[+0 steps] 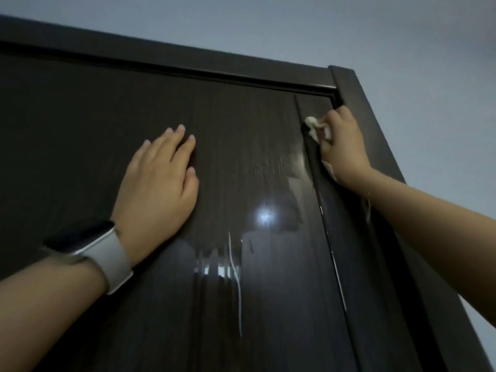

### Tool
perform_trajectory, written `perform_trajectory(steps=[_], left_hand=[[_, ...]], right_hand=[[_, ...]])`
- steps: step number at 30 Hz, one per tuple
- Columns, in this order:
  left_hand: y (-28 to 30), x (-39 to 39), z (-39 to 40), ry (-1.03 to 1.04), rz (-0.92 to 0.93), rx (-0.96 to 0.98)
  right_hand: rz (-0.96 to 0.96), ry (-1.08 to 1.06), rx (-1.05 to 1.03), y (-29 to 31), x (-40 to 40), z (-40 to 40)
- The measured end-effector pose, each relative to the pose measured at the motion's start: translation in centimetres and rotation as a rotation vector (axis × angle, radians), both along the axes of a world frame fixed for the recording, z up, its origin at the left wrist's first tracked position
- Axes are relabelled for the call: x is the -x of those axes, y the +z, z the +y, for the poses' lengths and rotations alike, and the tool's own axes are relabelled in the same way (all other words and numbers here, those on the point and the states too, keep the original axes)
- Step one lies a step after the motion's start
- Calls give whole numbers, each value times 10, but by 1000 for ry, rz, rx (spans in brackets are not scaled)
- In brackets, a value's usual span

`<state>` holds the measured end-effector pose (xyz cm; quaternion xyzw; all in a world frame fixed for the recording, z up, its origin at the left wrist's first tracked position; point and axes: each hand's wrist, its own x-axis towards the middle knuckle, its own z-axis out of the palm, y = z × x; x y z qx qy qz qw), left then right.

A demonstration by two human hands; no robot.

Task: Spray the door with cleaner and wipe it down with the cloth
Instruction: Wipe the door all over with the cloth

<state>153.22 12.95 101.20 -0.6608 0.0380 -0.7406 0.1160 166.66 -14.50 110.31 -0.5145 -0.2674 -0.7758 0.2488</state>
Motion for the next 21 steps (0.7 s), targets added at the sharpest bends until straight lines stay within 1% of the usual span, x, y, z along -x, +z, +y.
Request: perform_trajectory(steps=[4, 6, 7, 8, 12, 14, 16, 18, 19, 21], left_hand=[[2, -15, -12, -32, 4, -23], [2, -19, -11, -4, -1, -41], [3, -20, -10, 6, 1, -42], [4, -20, -9, 10, 8, -39], [5, -20, -4, 7, 20, -27], [4, -20, -3, -4, 18, -28], [3, -19, -4, -7, 16, -27], [2, -20, -5, -12, 17, -32], [1, -20, -5, -19, 16, -33], [1, -20, -6, -36, 12, -38]], right_hand=[[-41, 69, 200, -129, 10, 3], [-22, 63, 281, -167, 9, 2], [-13, 59, 284, -165, 7, 3], [-10, 54, 260, -151, 6, 5], [-27, 79, 111, -48, 12, 24], [4, 94, 49, 3, 8, 28], [18, 110, 26, 36, 4, 29], [1, 164, 24, 42, 2, 31], [-7, 172, 19, 32, 4, 32], [-28, 121, 21, -6, 6, 30]])
